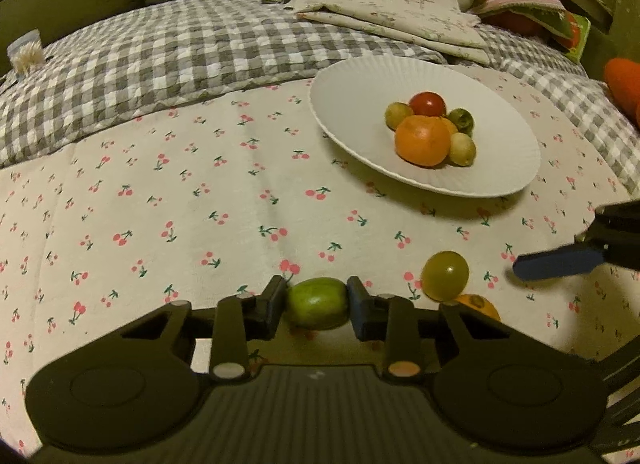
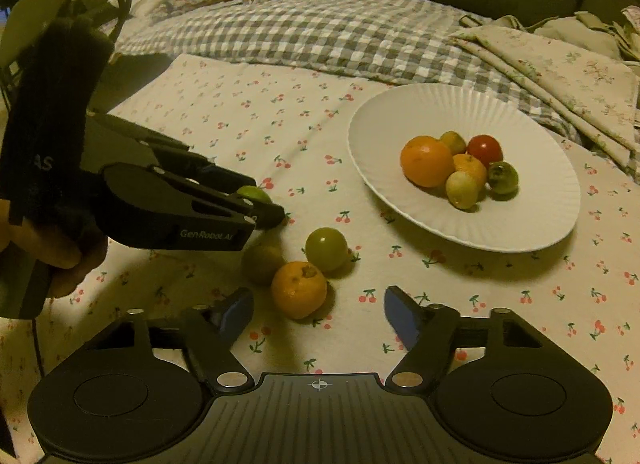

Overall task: Organize fruits
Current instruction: 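Grasp a green fruit with the left tool while the right tool grasps a small mandarin, then carry both held fruits over the white plate and open both tools, then move both open tools back toward the last fruits on the cloth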

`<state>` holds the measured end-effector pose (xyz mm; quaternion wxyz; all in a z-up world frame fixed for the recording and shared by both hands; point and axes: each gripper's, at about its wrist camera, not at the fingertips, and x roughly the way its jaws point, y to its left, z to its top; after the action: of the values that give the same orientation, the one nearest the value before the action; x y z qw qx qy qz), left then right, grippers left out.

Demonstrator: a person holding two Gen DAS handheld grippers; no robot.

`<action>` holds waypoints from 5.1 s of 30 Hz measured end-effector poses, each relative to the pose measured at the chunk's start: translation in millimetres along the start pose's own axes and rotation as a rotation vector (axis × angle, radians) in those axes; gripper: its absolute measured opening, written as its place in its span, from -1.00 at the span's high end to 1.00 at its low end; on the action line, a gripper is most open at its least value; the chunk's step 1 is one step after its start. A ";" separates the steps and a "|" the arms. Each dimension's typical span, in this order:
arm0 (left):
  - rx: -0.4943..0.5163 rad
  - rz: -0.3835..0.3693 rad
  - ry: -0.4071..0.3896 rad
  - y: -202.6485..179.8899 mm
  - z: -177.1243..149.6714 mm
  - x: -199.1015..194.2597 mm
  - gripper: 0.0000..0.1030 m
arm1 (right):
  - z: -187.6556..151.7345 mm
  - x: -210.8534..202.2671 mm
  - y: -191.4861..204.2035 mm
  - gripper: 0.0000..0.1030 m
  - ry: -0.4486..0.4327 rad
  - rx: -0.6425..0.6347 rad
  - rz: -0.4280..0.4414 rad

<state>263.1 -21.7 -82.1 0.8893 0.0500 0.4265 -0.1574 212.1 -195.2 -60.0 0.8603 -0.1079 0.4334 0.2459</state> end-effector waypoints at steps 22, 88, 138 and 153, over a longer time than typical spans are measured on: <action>-0.060 0.017 -0.027 6.3 -3.5 -27.1 0.38 | 0.5 5.3 7.6 0.39 0.030 -0.060 0.027; -0.084 -0.081 -0.146 -24.6 96.6 38.9 0.37 | 39.3 1.7 -106.5 0.36 -0.071 0.117 -0.194; -0.103 0.005 -0.062 -22.4 -9.8 -69.4 -0.01 | 23.0 -77.9 -57.8 -0.31 -0.099 0.333 -0.116; -0.074 -0.012 -0.016 -47.4 -31.2 -51.4 -0.12 | 10.9 -71.0 -51.6 -0.50 -0.057 0.330 -0.083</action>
<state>194.5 -47.4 -59.8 0.8930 0.0131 0.4250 -0.1473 210.5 -258.4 1.8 0.8878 0.0241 0.4383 0.1385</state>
